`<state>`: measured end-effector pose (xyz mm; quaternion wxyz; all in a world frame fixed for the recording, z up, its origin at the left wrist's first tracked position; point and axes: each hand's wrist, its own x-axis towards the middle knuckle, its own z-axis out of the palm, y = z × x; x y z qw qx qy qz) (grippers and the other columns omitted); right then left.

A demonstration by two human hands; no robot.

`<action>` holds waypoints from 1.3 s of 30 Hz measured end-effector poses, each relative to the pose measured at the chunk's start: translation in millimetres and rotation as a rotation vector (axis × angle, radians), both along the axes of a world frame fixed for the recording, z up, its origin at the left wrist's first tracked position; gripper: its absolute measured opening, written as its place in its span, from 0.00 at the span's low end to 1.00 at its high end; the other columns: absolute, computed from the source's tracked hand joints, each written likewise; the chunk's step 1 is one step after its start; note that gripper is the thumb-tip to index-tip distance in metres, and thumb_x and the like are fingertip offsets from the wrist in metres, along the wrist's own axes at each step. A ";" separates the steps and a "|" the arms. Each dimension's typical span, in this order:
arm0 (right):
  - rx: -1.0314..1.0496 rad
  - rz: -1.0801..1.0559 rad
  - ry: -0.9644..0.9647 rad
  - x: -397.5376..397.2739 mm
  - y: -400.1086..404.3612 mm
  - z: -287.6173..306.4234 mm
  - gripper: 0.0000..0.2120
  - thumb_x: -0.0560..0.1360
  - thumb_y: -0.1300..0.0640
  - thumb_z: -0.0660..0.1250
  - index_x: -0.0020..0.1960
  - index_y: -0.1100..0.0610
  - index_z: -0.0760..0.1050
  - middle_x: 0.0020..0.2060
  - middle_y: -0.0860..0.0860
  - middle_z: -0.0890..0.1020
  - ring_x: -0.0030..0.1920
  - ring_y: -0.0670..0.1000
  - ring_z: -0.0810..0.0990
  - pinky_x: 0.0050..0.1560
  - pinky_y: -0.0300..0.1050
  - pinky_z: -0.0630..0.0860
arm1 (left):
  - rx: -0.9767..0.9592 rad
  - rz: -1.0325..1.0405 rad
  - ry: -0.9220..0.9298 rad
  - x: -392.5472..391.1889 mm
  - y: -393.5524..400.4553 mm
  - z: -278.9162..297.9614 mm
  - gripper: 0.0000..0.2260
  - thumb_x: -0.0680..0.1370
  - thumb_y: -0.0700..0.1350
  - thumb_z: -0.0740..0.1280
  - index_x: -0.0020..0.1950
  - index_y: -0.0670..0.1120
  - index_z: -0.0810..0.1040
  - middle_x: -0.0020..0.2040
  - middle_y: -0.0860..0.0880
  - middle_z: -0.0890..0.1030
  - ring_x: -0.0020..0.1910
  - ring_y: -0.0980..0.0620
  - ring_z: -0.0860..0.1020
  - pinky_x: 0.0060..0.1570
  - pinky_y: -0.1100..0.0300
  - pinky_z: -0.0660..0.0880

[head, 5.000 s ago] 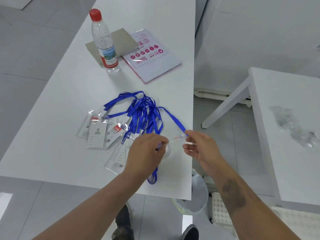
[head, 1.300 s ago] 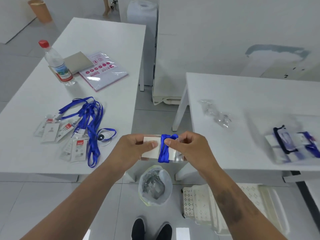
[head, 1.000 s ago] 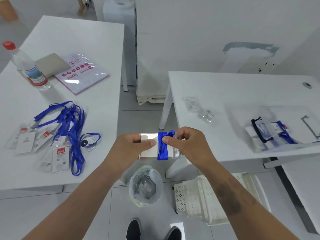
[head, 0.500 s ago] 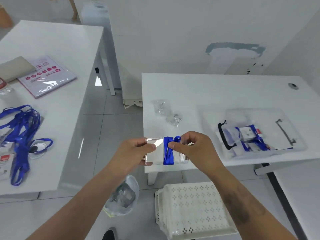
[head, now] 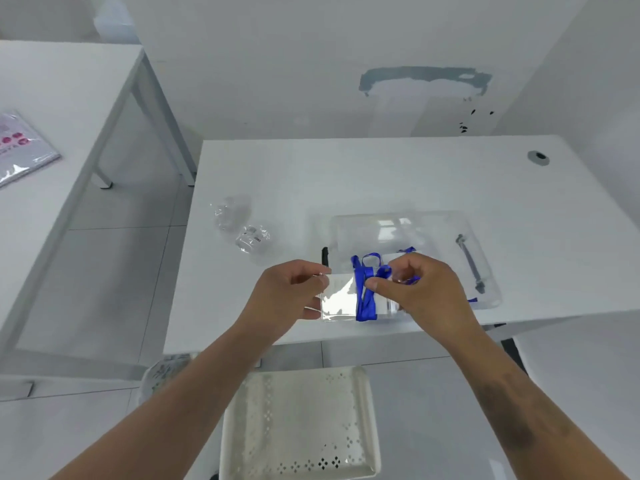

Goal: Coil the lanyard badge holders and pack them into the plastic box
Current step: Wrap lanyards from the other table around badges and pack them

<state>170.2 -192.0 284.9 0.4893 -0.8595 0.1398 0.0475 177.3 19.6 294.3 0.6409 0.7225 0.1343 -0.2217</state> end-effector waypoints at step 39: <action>-0.409 0.153 0.217 113.8 -56.0 -91.3 0.29 0.69 0.41 0.74 0.64 0.55 0.77 0.57 0.49 0.82 0.56 0.50 0.80 0.54 0.43 0.74 | 0.405 0.036 0.129 81.5 -152.7 -83.2 0.33 0.79 0.53 0.62 0.80 0.46 0.51 0.81 0.47 0.52 0.73 0.46 0.66 0.65 0.53 0.71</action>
